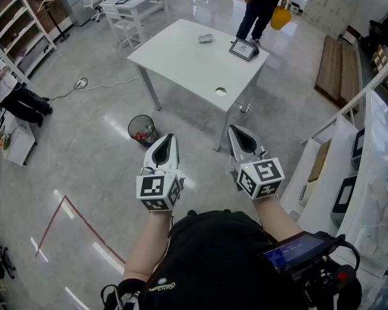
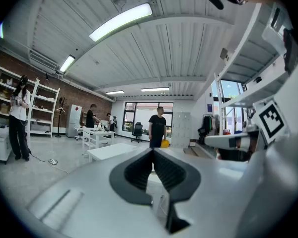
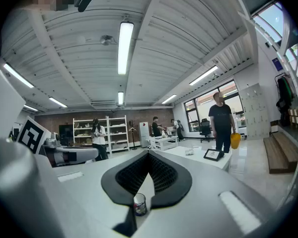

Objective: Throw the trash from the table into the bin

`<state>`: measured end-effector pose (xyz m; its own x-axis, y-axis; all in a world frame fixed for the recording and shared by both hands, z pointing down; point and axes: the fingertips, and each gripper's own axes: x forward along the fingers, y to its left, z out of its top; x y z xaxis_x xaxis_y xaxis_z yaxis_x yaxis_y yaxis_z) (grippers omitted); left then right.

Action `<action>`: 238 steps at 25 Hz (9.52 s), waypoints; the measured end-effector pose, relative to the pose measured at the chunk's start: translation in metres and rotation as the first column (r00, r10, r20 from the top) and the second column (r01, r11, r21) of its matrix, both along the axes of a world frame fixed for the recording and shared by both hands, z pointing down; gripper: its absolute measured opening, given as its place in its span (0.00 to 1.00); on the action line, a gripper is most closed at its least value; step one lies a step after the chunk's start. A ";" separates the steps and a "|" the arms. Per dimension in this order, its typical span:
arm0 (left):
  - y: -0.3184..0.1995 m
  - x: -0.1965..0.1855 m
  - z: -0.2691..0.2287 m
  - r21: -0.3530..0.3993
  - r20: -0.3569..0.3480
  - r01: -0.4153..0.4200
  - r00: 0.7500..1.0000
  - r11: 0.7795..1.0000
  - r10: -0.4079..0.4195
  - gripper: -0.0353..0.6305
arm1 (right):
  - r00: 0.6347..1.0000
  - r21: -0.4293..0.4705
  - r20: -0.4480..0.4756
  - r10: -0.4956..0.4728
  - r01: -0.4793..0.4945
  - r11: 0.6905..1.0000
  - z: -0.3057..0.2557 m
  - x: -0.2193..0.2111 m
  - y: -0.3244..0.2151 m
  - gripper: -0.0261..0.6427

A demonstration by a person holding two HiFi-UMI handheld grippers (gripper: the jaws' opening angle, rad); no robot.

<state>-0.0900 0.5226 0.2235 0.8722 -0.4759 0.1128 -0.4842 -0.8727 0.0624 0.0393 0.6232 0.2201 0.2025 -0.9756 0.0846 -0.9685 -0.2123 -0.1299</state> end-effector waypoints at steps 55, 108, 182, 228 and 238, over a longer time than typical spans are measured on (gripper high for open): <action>-0.234 0.086 0.072 -0.123 0.115 0.040 0.993 0.992 -0.026 0.06 | 0.996 -0.101 0.066 -0.060 0.066 0.993 0.062 0.098 -0.255 0.04; -0.547 0.422 0.107 -0.173 0.189 -0.221 0.949 0.960 0.252 0.06 | 0.980 -0.176 0.088 0.178 -0.161 0.971 0.098 0.383 -0.551 0.04; -0.547 0.436 0.112 -0.210 0.205 -0.068 0.972 0.975 0.112 0.06 | 0.992 -0.268 0.128 0.008 0.027 0.963 0.127 0.409 -0.576 0.35; -0.628 -0.086 0.378 -0.527 0.469 0.656 0.755 0.540 -0.459 0.06 | 0.685 -0.561 0.371 -0.627 0.703 0.436 0.389 -0.138 -0.744 0.35; -0.596 -0.111 0.405 -0.537 0.504 0.695 0.719 0.478 -0.478 0.06 | 0.712 -0.672 0.345 -0.611 0.643 0.369 0.532 -0.157 -0.773 0.34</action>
<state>-0.2012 -0.0734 0.6288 0.2983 -0.5613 0.7719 -0.9535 -0.1399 0.2668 -0.1176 -0.1498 0.7517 -0.4587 -0.4243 0.7808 -0.8628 0.4228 -0.2771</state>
